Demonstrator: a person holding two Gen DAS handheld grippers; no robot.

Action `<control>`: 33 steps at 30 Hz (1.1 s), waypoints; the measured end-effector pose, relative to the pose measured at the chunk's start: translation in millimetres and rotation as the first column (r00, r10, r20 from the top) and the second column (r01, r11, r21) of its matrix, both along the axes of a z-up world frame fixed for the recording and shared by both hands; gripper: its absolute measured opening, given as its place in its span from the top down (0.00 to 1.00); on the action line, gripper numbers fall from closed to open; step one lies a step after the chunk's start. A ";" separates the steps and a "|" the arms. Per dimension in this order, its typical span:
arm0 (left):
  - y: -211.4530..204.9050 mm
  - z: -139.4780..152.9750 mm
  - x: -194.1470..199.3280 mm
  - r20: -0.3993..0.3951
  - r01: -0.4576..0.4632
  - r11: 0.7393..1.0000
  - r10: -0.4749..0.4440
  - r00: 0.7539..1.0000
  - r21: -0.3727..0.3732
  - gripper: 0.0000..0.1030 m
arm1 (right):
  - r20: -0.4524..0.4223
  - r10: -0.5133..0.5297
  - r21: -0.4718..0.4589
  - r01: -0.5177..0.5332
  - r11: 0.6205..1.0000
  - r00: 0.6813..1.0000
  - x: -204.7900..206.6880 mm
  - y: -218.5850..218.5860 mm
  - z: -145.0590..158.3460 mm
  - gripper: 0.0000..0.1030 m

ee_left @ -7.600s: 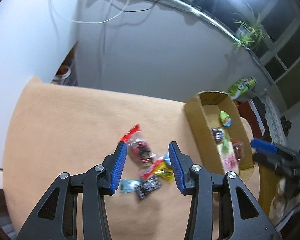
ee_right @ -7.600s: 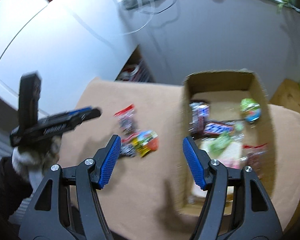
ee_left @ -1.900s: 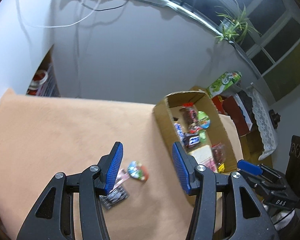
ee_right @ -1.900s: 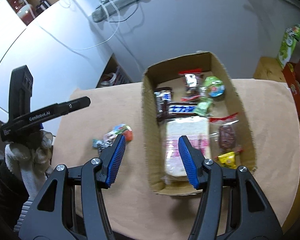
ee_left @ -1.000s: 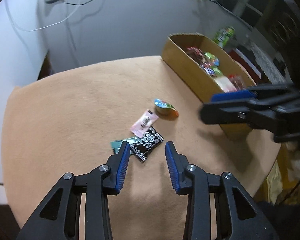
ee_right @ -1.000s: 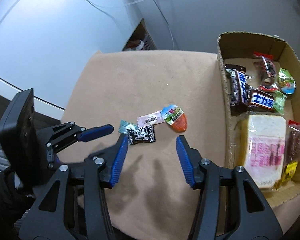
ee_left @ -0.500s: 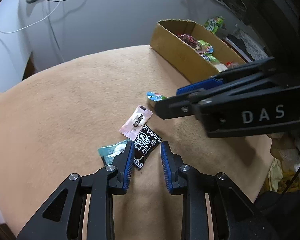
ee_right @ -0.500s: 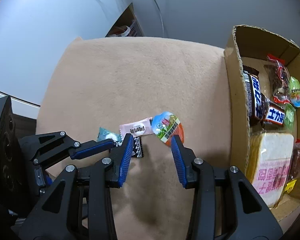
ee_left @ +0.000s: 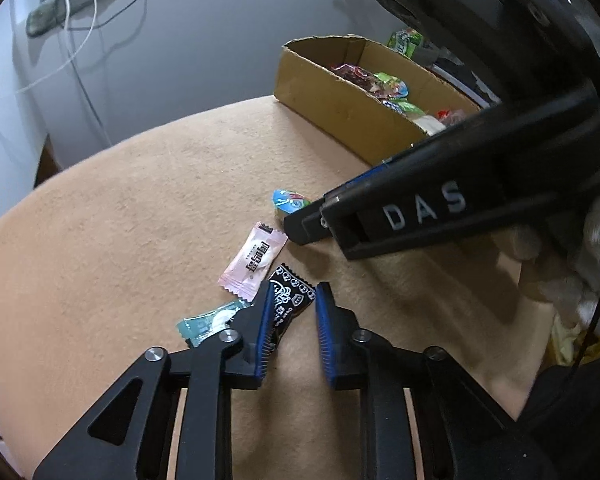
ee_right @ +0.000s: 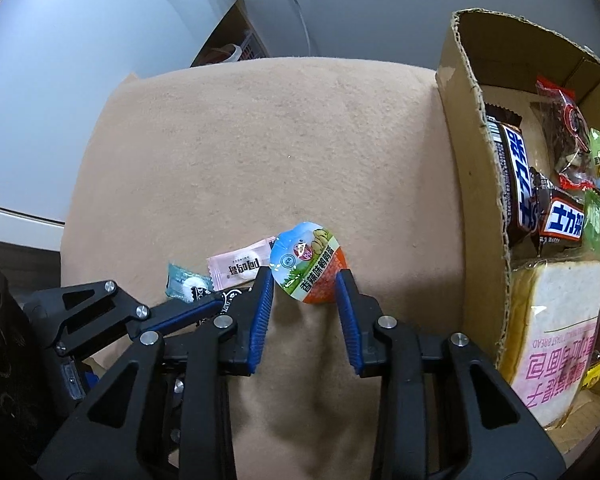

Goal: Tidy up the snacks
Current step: 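Close the right gripper on the jelly cup while the left closes on the black candy packet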

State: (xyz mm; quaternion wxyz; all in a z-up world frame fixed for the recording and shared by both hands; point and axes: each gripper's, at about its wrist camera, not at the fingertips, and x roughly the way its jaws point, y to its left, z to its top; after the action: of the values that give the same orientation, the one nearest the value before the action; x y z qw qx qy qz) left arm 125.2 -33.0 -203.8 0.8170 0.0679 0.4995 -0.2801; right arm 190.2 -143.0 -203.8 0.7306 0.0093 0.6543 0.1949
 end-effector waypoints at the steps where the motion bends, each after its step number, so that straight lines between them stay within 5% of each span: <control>1: 0.2 -0.1 -1.2 0.006 0.005 1.000 -0.005 1.000 0.011 0.90 | 0.000 -0.001 0.001 0.001 1.000 1.000 -0.2 -0.4 -0.3 0.68; 8: -4.2 -0.8 -13.4 0.037 0.072 0.996 -0.074 0.997 0.050 0.91 | -0.004 -0.013 0.020 0.013 1.000 1.000 -1.8 -7.2 0.6 0.69; 16: -25.1 -3.5 -20.9 0.161 0.151 0.967 -0.186 0.969 0.207 0.91 | -0.017 -0.027 0.069 0.028 0.997 0.999 -4.5 -22.2 2.7 0.72; 18: -23.2 -4.1 -23.2 0.176 0.161 0.966 -0.198 0.964 0.202 0.91 | -0.016 -0.029 0.074 0.030 0.997 0.999 -5.9 -23.8 3.2 0.85; 25: -20.1 -5.5 -40.4 0.221 0.170 0.961 -0.218 0.951 0.216 0.91 | 0.006 -0.035 0.093 0.034 0.995 0.999 -7.3 -28.6 5.1 0.87; 33: -12.6 -3.0 -41.7 0.233 0.105 0.980 -0.144 0.962 0.171 0.94 | 0.007 -0.028 0.110 0.027 0.994 1.000 -6.8 -31.4 6.1 0.88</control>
State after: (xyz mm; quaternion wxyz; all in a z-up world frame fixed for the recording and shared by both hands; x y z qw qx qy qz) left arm 83.6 -45.6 -206.8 0.8451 0.1972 0.4102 -0.2805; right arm 183.4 -174.3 -197.7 0.7343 0.0578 0.6394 0.2205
